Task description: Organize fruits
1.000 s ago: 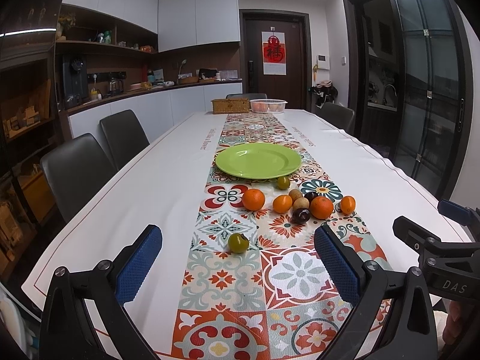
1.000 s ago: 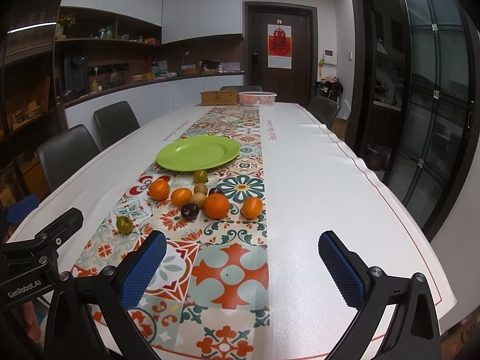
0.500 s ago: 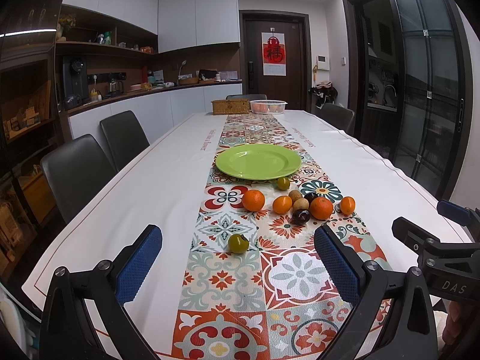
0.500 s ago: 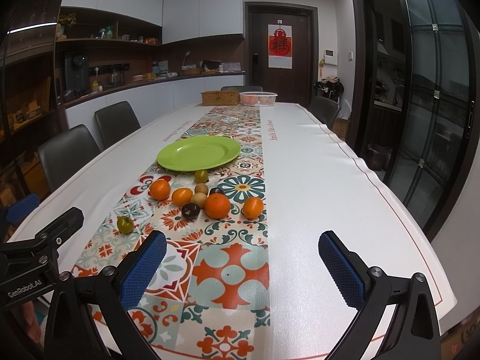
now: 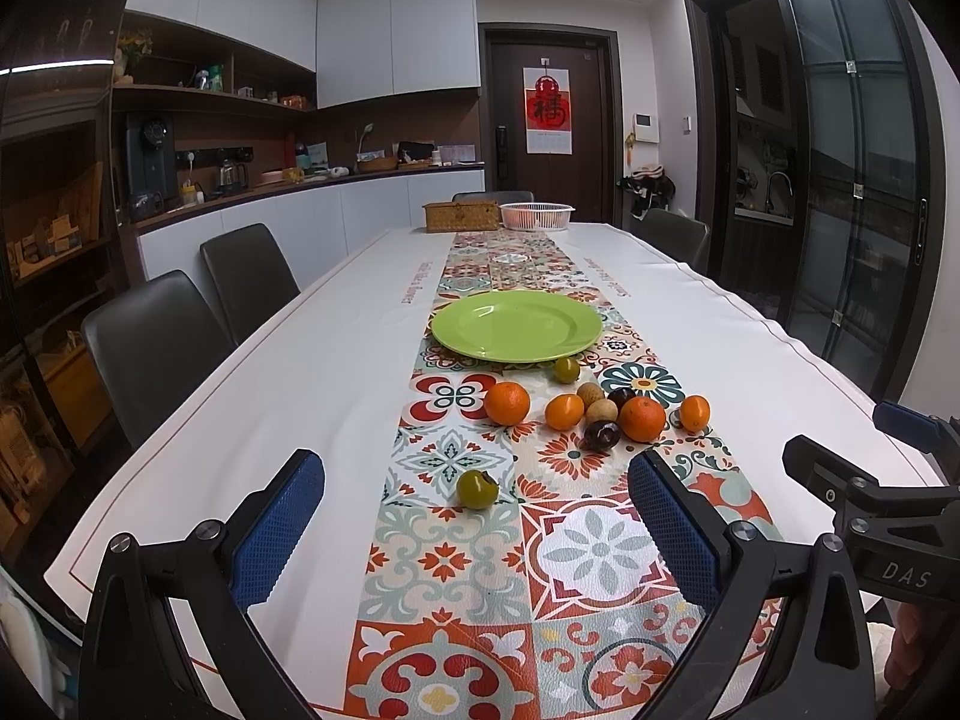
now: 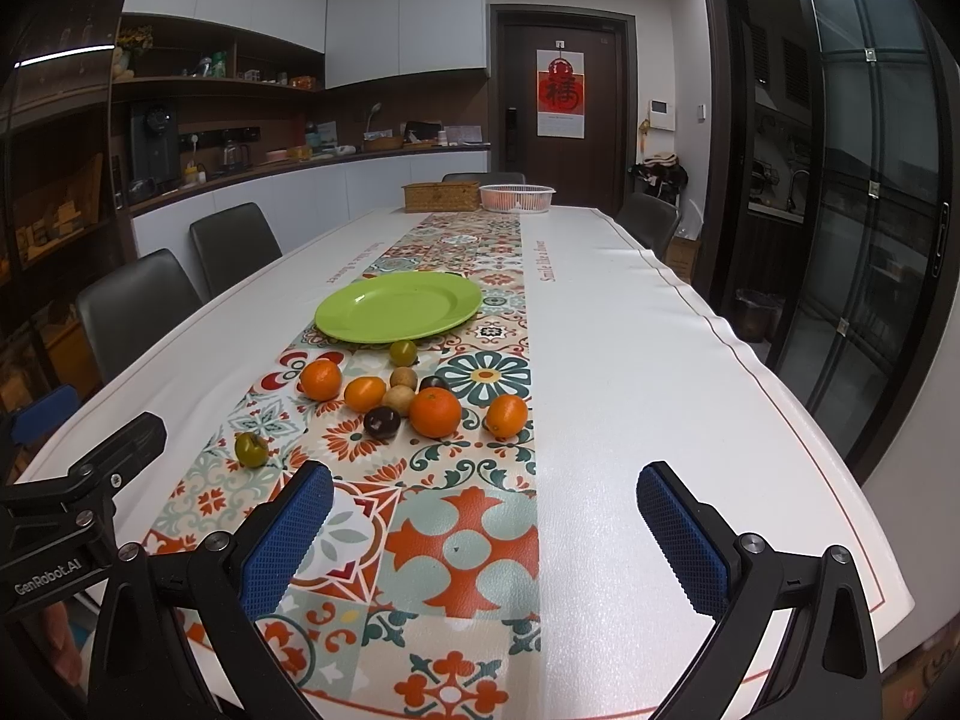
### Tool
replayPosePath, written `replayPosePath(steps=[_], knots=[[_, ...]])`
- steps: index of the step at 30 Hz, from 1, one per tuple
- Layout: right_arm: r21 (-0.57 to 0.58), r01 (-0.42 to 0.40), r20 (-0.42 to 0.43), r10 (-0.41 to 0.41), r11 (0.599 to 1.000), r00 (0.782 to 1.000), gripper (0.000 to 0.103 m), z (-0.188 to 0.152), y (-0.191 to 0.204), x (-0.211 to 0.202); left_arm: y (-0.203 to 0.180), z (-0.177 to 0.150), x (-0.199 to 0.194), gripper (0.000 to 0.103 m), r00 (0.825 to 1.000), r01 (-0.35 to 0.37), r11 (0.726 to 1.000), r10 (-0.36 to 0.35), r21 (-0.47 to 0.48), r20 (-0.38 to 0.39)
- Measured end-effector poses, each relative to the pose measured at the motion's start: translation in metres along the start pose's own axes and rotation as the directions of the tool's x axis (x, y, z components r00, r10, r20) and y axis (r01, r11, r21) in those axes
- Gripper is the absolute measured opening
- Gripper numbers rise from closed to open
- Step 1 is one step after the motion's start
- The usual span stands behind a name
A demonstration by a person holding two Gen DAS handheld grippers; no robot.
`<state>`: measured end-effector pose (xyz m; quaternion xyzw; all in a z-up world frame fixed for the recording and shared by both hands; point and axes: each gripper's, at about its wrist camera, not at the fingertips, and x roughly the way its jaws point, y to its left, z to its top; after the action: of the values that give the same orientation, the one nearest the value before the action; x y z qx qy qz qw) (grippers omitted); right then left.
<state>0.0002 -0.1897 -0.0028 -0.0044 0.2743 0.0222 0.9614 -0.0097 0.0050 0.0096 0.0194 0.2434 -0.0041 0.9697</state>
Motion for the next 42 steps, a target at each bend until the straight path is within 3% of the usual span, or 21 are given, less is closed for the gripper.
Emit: replayPosePath(steps=[22,31,42], knots=[[-0.001,-0.002,0.001,0.002,1.000,1.000,0.103,-0.004,-0.002,0.001,0.004,0.012,-0.008,0.103,1.000,-0.003,1.000,0.003,-0.001,0.009],[-0.038,-0.018,-0.013,0.017,0.999,1.000,0.103,0.006,0.012,0.003,0.006,0.018,-0.003,0.103,0.998,-0.054,0.998,0.053,0.012,0.021],[-0.093,-0.082,-0.051,0.078,0.992,0.996,0.099,0.007,0.032,0.042,0.013,0.008,0.033,0.086,0.997,-0.053,0.999,0.052,-0.008,-0.056]])
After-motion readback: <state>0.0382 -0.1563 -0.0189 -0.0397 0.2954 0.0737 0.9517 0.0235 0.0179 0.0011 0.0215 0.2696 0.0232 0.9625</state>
